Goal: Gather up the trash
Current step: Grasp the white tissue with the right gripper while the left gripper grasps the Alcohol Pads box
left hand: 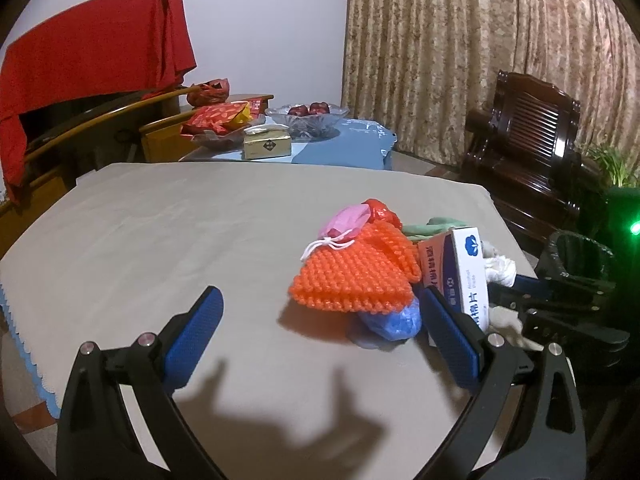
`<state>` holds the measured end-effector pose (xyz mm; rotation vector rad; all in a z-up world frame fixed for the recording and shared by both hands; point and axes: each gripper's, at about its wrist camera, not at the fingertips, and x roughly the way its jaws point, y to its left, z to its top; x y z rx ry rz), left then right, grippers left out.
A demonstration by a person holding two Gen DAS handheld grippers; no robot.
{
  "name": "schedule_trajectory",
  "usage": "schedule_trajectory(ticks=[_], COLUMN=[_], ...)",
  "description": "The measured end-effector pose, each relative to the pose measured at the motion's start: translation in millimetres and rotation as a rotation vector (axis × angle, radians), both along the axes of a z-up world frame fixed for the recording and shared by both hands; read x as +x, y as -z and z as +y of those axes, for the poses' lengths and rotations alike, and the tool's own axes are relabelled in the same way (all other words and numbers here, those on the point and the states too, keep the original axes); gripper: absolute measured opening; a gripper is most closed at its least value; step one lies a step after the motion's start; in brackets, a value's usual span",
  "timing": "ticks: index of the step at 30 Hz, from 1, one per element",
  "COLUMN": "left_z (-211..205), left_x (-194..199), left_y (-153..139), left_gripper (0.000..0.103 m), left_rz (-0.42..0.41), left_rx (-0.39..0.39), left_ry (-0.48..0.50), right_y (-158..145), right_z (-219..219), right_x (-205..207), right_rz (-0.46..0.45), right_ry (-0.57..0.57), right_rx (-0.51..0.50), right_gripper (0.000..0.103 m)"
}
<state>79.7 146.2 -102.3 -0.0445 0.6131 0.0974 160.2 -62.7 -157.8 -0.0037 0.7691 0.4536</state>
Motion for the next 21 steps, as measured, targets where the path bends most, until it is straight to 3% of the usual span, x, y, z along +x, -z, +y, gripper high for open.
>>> schedule_trajectory(ticks=[21], left_z=[-65], left_x=[15], left_y=[2], left_gripper=[0.095], left_rz=[-0.001], left_rx=[-0.027], left_ry=[0.112], right_y=[-28], right_z=[-67], right_x=[-25], right_rz=[-0.042], right_ry=[0.115], right_rx=[0.029], right_gripper=[0.033])
